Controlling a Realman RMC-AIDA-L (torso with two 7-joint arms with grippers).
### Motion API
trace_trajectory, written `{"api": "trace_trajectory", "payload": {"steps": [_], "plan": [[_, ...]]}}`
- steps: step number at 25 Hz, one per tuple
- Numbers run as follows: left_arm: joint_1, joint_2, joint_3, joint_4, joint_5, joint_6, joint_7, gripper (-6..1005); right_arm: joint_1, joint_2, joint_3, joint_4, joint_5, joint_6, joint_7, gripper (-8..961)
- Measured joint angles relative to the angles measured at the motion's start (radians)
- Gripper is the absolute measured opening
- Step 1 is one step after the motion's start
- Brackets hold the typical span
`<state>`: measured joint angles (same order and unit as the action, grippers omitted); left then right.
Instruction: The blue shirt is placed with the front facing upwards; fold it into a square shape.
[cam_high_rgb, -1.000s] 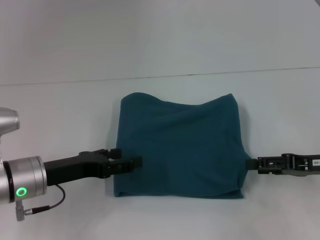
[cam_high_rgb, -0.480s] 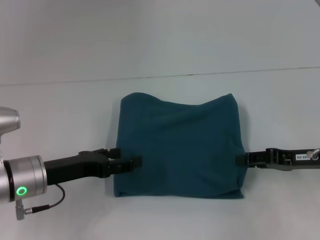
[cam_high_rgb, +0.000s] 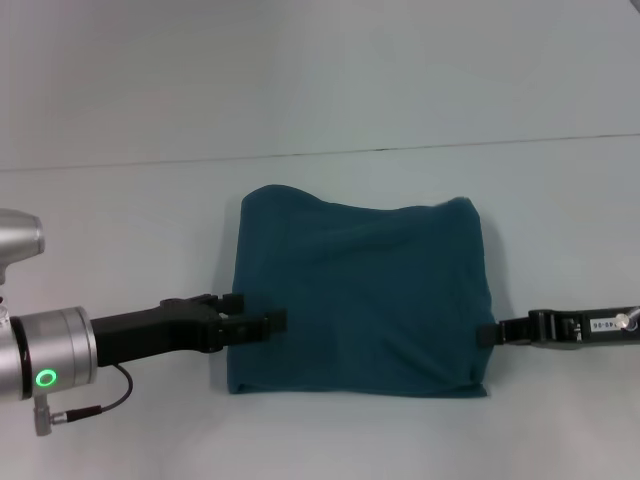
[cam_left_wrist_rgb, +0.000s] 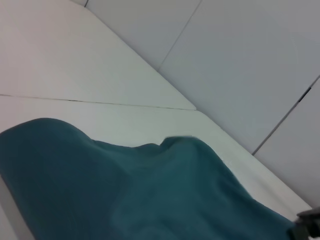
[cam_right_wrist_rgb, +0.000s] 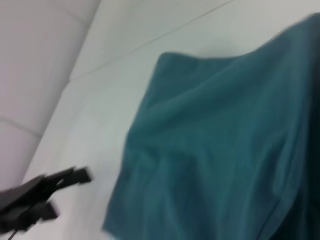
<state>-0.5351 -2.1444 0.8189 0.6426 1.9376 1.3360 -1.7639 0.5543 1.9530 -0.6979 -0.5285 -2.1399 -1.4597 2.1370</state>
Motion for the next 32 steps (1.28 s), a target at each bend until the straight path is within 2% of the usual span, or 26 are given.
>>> {"api": "trace_trajectory", "payload": {"steps": [1,9,26,32], "plan": [[-0.001,0.0,-0.001,0.0,0.0,0.0,0.0,937,0.0,-0.002,-0.002,0.0,-0.001,-0.023,-0.007,25],[-0.003,0.0,-0.003,0.0,0.0,0.0,-0.005,937,-0.013,-0.011,-0.008,-0.017,-0.039,-0.088,0.003,22],[-0.003,0.0,-0.003,-0.001,-0.001,0.0,-0.009,936,-0.014,-0.02,0.011,-0.03,-0.086,-0.032,0.023,32],[-0.001,0.0,-0.004,-0.001,-0.001,-0.001,-0.01,937,-0.031,-0.017,0.129,-0.083,-0.083,-0.041,-0.029,269]]}}
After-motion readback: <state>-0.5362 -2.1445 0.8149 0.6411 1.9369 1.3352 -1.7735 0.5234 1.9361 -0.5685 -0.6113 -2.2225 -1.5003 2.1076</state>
